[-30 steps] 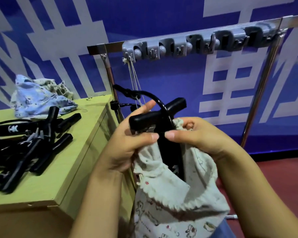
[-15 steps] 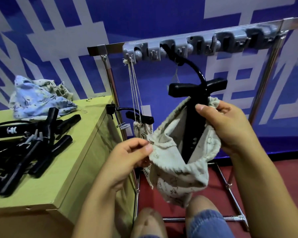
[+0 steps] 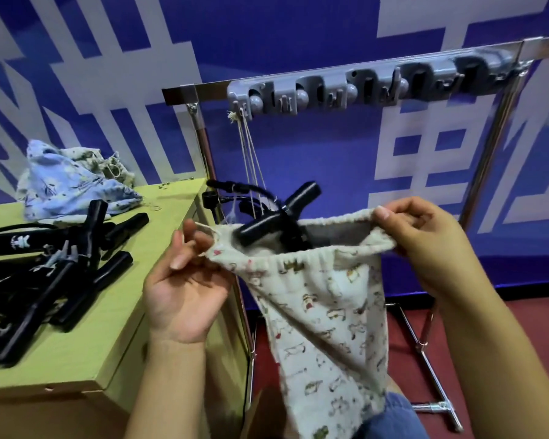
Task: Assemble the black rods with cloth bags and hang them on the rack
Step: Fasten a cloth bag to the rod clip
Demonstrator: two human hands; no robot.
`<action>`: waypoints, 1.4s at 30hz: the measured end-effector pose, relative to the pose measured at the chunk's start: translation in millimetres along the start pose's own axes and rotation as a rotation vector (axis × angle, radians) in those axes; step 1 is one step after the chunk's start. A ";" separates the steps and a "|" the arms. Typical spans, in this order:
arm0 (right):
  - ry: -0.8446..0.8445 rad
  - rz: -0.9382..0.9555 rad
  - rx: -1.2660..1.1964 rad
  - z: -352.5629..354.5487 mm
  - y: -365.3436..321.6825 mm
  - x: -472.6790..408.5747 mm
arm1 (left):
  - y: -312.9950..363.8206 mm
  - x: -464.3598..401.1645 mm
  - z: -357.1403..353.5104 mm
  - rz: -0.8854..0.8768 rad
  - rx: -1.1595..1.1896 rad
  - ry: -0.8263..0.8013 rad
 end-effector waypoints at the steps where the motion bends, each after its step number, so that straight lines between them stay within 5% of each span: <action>1: -0.017 -0.048 -0.050 -2.4 5.5 0.1 | 0.4 0.1 1.1 -0.011 0.014 -0.011; 7: -0.147 -0.283 -0.039 -11.6 20.1 -0.2 | 11.6 7.8 -3.3 -0.028 0.208 -0.137; 12: -0.258 -0.100 0.516 -22.4 7.4 -3.5 | 21.6 9.8 -18.3 -0.178 0.329 -0.349; 14: -0.257 -0.046 0.563 -24.8 5.3 -4.9 | 23.0 9.6 -22.2 -0.195 0.329 -0.398; 18: -0.243 -0.066 0.444 -23.6 7.1 -5.0 | 28.1 15.9 -28.7 -0.234 0.308 -0.521; 21: -0.274 -0.190 0.049 -32.4 8.8 1.6 | 29.6 19.0 -31.7 -0.237 0.283 -0.541; 24: -0.250 -0.303 -0.241 -46.1 11.2 9.4 | 26.5 21.2 -34.2 -0.296 0.006 -0.308; 27: -0.235 -0.092 0.044 -57.0 1.3 18.4 | 13.0 28.8 -42.8 -0.315 -0.555 0.108; 29: -0.273 0.019 0.142 -73.9 -5.6 29.6 | -3.8 28.0 -60.4 -0.270 -0.970 0.139; 33: -0.317 0.018 0.037 -94.0 -7.3 42.0 | -14.6 27.1 -87.5 -0.473 -1.720 0.052; 42: -0.532 0.005 0.067 -92.1 -24.7 44.2 | -2.2 29.7 -94.0 -0.593 -1.585 0.192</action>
Point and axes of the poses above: each hand's wrist, its own x-axis away from the middle knuckle, its own z-axis out of the back of the hand, y = z × x, the point moved 7 cm from there along -x, towards the middle knuckle, and after that the axes turned 13 degrees about -x, right-handed, at the moved point
